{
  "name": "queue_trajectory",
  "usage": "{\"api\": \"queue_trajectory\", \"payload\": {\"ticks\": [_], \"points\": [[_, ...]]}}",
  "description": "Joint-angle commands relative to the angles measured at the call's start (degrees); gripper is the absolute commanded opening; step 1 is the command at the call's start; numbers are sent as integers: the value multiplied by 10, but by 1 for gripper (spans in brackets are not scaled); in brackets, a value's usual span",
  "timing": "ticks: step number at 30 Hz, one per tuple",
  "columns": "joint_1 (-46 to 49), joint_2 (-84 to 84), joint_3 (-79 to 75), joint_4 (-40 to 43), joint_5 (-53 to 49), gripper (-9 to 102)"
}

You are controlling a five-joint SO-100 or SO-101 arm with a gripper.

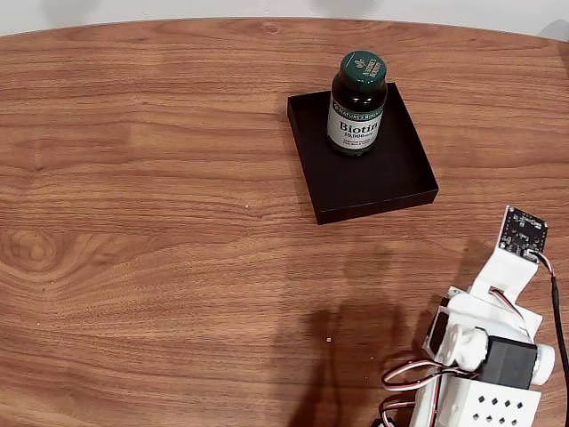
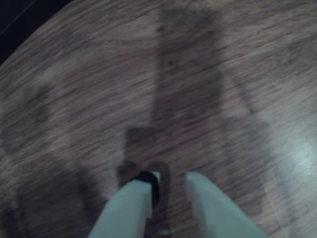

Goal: Pick up the pill bottle and place it in the black box.

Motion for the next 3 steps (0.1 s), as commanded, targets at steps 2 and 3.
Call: {"api": "queue_trajectory", "payload": {"ticks": [2, 3], "points": [[6, -5, -10, 87, -28, 3], [6, -5, -10, 87, -28, 3]]}}
